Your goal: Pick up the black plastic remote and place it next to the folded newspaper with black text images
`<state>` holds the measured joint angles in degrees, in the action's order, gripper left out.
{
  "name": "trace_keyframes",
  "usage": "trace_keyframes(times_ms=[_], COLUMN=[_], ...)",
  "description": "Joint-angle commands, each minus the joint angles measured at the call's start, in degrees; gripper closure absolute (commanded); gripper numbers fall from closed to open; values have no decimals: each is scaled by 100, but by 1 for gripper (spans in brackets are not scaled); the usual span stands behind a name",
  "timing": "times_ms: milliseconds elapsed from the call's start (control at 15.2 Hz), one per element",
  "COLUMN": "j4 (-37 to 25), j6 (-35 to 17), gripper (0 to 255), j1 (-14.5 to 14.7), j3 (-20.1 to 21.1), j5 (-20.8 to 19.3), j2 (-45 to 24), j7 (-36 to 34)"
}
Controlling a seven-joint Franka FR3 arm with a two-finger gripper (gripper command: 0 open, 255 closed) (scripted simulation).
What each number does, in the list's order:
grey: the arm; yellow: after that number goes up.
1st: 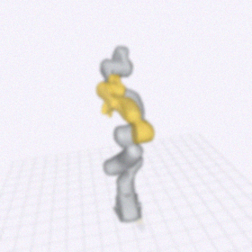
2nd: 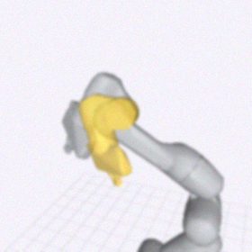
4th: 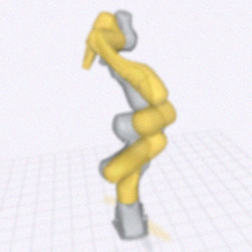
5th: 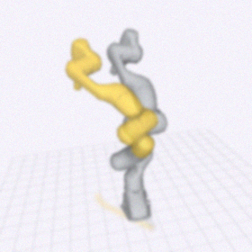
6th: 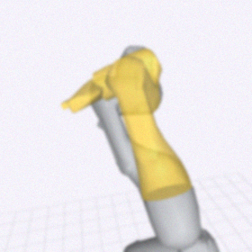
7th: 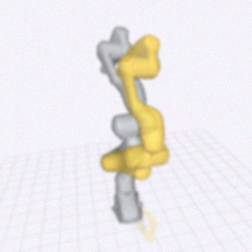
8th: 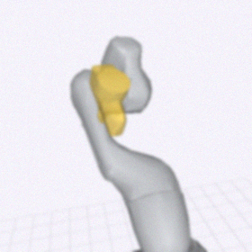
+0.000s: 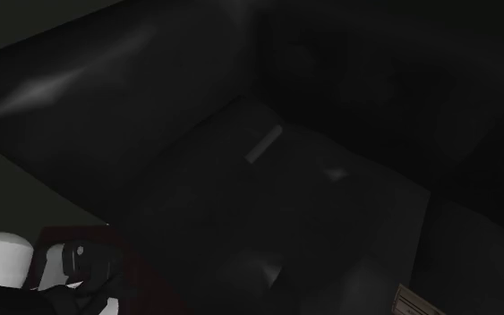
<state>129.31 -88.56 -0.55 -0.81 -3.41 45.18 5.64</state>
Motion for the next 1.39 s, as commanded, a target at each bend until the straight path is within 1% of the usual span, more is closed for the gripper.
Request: trace_keyframes(times_ms=[0, 660, 1320], j4=[0, -88, -652], j6=[0, -1029, -1835], gripper=[0, 0, 0], j1=[0, 526, 978], j3=[0, 593, 1205], j5=[0, 400, 566], j2=[0, -1376, -2979], j7=[0, -80, -157])
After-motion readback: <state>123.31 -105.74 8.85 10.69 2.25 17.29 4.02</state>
